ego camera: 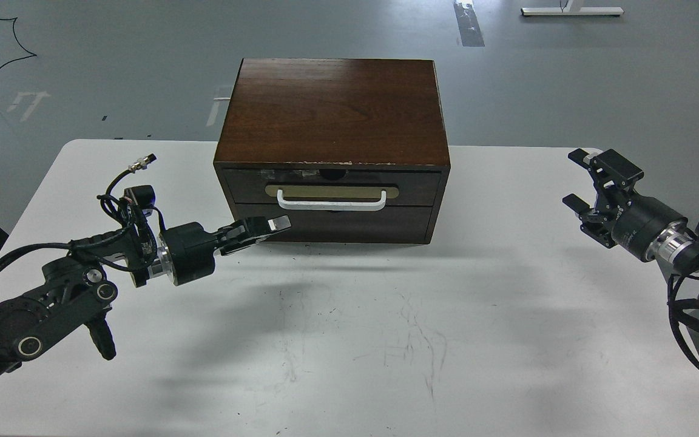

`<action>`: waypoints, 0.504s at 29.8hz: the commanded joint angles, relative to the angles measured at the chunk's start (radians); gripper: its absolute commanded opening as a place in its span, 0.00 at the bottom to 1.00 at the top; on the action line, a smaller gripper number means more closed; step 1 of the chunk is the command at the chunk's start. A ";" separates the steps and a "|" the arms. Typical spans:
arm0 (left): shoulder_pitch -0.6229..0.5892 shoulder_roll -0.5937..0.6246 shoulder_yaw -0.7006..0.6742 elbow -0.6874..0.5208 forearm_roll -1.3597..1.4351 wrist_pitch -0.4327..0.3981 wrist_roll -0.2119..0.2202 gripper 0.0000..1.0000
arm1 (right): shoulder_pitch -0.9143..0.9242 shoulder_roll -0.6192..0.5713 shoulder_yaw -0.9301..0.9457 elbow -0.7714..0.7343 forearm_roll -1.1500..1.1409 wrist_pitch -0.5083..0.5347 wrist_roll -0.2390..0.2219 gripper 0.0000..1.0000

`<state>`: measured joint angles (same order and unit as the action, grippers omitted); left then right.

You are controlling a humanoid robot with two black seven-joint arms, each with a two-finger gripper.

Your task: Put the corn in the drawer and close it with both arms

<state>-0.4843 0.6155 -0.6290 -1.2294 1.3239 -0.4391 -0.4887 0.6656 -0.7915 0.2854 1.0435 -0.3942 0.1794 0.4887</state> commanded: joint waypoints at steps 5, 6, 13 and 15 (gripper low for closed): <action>0.076 0.110 -0.017 -0.152 -0.058 -0.050 0.000 0.04 | -0.001 0.000 0.000 0.001 0.000 0.000 0.000 1.00; 0.082 0.124 -0.020 -0.174 -0.131 -0.050 0.000 0.37 | -0.001 0.001 0.001 0.001 0.000 -0.001 0.000 1.00; 0.084 0.170 -0.083 -0.183 -0.536 -0.038 0.000 1.00 | -0.003 0.008 0.037 0.007 0.003 -0.003 0.000 1.00; 0.084 0.174 -0.095 -0.174 -0.570 -0.033 0.000 1.00 | -0.006 0.008 0.047 0.007 0.003 -0.003 0.000 1.00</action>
<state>-0.4009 0.7779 -0.6924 -1.4160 0.8595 -0.4818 -0.4889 0.6637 -0.7854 0.3118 1.0483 -0.3927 0.1772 0.4887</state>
